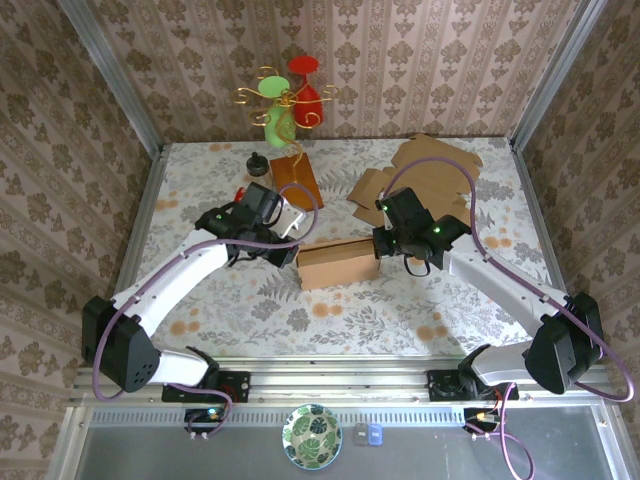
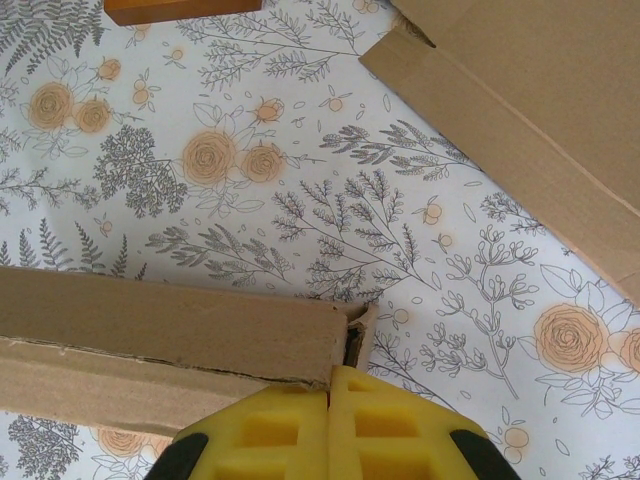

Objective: Fold the paper box

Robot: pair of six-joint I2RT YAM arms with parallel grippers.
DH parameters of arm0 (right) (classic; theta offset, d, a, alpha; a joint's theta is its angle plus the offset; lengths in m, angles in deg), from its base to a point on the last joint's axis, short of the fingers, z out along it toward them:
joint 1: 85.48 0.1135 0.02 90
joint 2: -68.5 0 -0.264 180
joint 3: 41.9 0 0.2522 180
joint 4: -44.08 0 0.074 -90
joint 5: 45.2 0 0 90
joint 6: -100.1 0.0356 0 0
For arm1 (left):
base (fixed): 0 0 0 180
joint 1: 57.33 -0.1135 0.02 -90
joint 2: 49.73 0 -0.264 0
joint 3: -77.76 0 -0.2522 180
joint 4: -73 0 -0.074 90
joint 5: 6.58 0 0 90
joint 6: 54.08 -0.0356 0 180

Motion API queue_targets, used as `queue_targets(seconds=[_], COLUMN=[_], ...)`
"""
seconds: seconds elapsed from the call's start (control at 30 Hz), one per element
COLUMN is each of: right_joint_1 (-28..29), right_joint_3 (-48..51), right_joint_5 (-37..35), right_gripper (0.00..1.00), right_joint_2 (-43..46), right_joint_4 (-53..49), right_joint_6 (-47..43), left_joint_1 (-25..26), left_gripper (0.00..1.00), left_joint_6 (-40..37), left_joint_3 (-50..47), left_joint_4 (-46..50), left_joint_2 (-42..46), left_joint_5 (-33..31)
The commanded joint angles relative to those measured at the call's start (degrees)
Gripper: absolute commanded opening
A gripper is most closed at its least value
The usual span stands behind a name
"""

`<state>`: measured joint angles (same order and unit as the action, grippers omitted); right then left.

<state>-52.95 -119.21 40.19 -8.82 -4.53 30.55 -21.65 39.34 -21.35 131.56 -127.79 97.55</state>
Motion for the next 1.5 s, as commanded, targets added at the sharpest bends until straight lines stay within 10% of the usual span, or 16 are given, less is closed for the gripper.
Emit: queue_targets(seconds=[0.0, 0.7, 1.47], right_joint_1=[0.51, 3.06, 3.58], right_joint_3=[-0.44, 1.28, 4.06], right_joint_5=[-1.17, -4.71, -4.91], right_gripper=[0.00, 0.00, 0.00], right_joint_2=[-0.24, 0.56, 1.82], right_joint_4=[-0.48, 1.38, 3.43], right_joint_6=[1.49, 5.41, 5.44], left_joint_1=[1.42, 5.28, 5.22], left_gripper=[0.00, 0.00, 0.00], left_joint_6=[5.36, 33.53, 36.18], left_joint_3=[1.75, -0.23, -4.48], left_joint_4=[1.00, -2.83, -5.10], left_joint_2=[-0.68, 1.40, 3.29], left_joint_5=[-0.68, -9.30, -8.15])
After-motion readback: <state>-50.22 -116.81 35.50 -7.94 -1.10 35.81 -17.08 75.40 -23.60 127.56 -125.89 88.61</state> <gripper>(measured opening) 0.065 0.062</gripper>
